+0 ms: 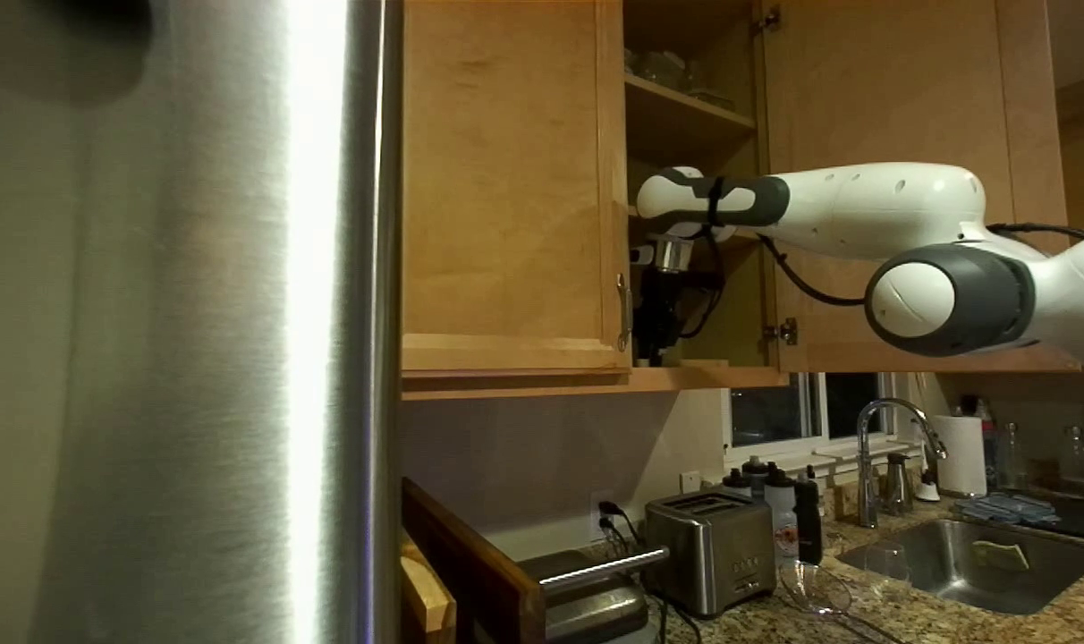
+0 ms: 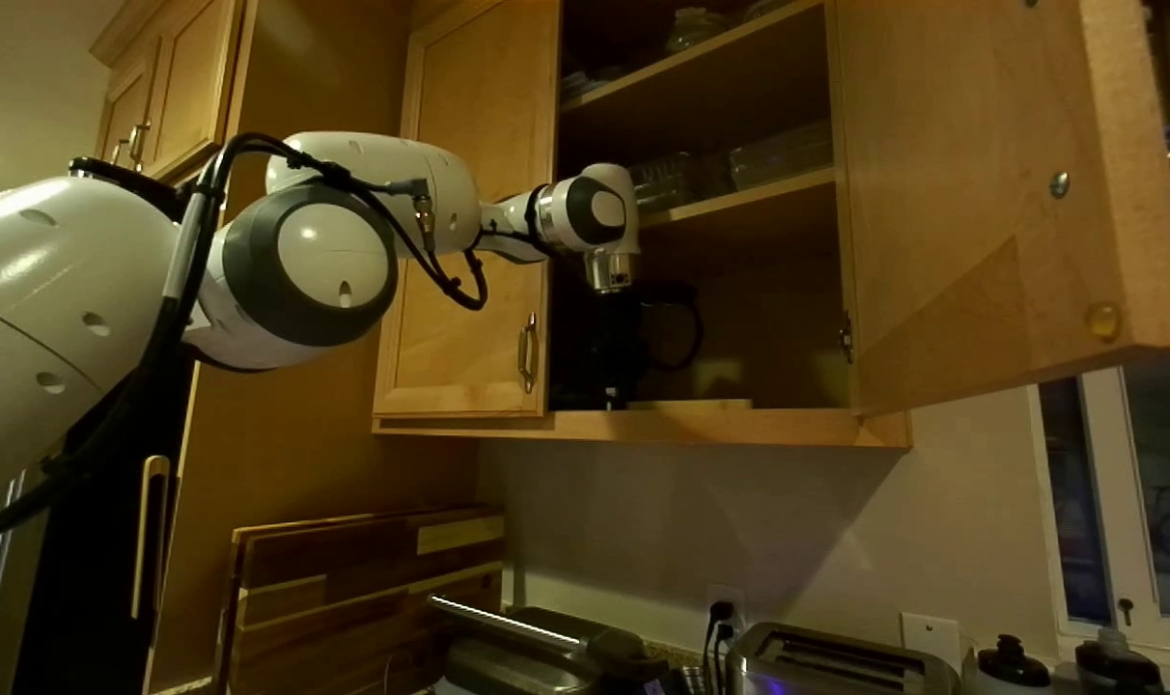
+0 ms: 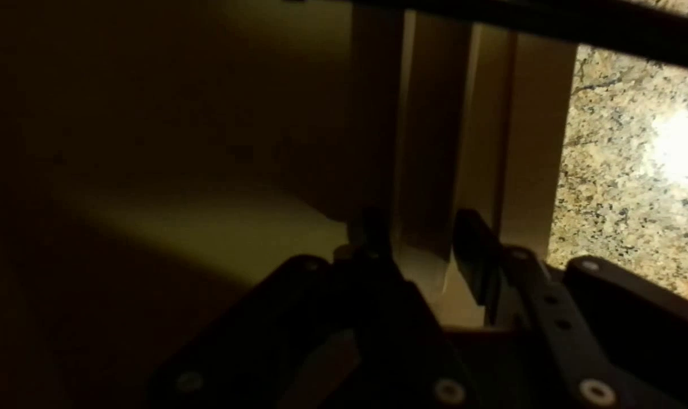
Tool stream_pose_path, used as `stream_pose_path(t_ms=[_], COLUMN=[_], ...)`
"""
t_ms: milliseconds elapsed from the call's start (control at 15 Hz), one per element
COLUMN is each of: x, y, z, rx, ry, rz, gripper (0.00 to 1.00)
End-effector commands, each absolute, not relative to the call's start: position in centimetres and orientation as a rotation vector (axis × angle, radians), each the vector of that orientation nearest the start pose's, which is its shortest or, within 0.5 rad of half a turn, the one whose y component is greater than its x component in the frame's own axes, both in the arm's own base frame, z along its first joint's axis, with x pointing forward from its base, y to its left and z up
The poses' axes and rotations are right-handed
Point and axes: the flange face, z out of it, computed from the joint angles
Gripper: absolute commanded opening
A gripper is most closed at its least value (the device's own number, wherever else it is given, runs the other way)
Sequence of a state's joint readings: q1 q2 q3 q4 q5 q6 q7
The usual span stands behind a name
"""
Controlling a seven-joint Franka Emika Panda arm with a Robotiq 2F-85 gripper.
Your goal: Take the wooden bar out of the top cupboard, put it on the refrigerator, then close the cupboard door
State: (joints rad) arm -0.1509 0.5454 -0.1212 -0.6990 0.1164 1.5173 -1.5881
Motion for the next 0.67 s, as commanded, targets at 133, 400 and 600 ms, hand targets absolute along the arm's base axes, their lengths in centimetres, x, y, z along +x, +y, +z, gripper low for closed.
stream_pose_path(t_ms=[133, 400, 600], x=[66.8, 66.1, 65.0], y=[-14.4, -14.4, -14.2], z=[68.6, 70.1, 72.3], rx=[-2.543, -2.570, -2.586], ry=[-2.042, -2.033, -2.045], rz=[-0.406, -0.444, -0.490], gripper=[0.08, 0.08, 0.08])
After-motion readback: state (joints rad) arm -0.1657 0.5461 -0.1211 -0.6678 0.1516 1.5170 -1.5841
